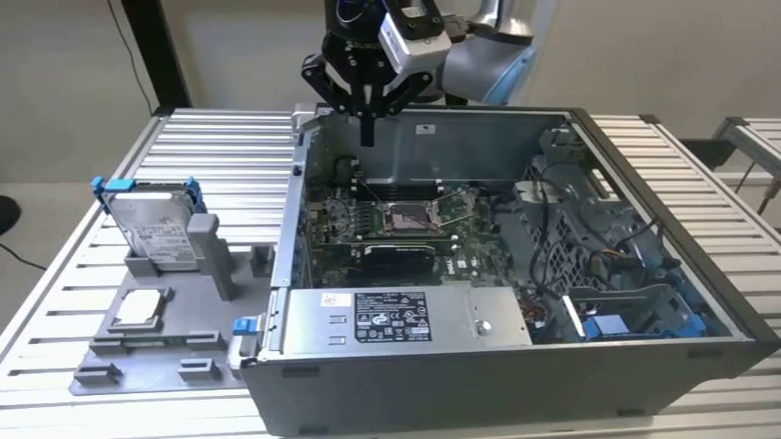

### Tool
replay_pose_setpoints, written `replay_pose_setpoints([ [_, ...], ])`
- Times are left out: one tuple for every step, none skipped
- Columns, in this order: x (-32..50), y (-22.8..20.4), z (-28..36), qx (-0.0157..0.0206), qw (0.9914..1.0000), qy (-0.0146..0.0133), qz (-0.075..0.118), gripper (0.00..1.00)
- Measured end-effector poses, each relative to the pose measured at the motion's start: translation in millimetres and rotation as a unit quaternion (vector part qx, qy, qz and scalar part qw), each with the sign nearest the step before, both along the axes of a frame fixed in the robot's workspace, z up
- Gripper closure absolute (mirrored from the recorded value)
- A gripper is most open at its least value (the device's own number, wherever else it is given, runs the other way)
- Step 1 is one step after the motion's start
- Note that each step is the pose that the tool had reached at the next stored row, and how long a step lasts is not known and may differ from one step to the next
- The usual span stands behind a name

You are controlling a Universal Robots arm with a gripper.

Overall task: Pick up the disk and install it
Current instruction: 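Reach for the disk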

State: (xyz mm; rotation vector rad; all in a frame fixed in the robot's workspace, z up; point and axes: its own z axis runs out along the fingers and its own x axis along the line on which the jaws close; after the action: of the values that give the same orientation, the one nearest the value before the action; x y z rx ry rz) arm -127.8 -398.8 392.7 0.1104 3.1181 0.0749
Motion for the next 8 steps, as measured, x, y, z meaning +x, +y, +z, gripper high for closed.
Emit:
replay_pose_setpoints([
  [-1.0,0.0,0.0,0.0000,1.00000,0.0000,0.000,1.00],
  [-2.0,0.0,0.0,0.0000,1.00000,0.0000,0.000,1.00],
  [-3.0,0.0,0.0,0.0000,1.00000,0.0000,0.000,1.00],
  [-4.1,0.0,0.0,0.0000,1.00000,0.0000,0.000,1.00],
  [-5.1,0.0,0.0,0.0000,1.00000,0.0000,0.000,1.00],
  [-6.1,0.0,0.0,0.0000,1.00000,0.0000,0.000,1.00],
  [-7.3,0.0,0.0,0.0000,1.00000,0.0000,0.000,1.00],
  [-8.3,0.0,0.0,0.0000,1.00000,0.0000,0.000,1.00],
])
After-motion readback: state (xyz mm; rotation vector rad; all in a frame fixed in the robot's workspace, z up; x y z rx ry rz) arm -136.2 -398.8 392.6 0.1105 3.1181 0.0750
